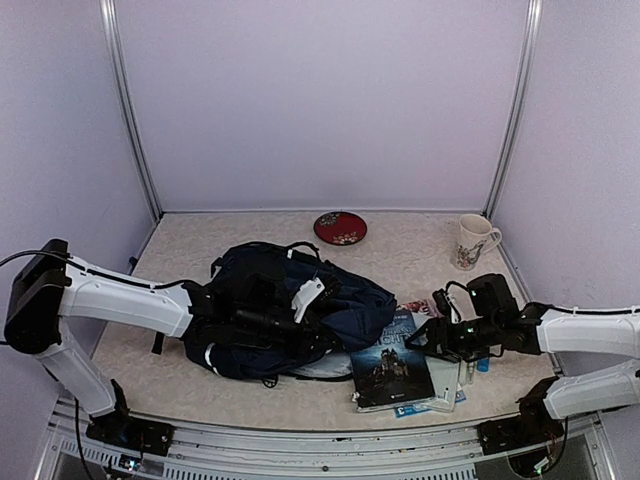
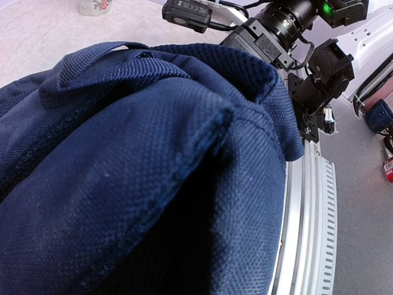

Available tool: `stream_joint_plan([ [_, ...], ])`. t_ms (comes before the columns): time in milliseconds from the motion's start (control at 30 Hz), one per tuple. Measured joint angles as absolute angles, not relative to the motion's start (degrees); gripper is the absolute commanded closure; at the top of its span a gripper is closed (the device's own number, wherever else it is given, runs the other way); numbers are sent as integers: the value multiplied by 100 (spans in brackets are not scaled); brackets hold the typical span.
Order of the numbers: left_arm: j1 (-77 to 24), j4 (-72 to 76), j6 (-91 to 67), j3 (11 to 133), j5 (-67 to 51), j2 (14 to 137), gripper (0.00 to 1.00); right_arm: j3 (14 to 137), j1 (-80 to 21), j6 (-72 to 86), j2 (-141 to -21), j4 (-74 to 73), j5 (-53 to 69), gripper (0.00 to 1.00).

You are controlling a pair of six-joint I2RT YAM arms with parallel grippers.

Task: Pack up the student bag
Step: Put down the student bag at the center of the board.

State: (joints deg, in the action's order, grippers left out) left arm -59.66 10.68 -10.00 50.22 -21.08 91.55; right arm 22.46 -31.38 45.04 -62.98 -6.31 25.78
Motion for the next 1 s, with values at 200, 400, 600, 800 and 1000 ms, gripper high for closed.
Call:
stream_joint_plan([
  [200, -5979, 1155, -1162, 5046, -2287, 9351, 100, 2108, -3522, 5092, -6720, 412, 3142, 33],
  [400, -6012, 1140, -1149, 5100, -2307, 9349, 100, 2432, -3588, 5157, -6945, 242, 2993, 33],
  [600, -6020, 1105, -1094, 5116, -2285, 9347, 100, 2827, -3636, 4901, -6851, -956, 2163, 34],
  [800, -6023, 1090, -1041, 5118, -2279, 9338, 100, 2816, -3898, 4965, -6257, -2001, 1942, 33],
  [1000, -6023, 1046, -1004, 5144, -2265, 9330, 100, 2143, -4329, 5693, -5336, -2102, 2403, 34],
])
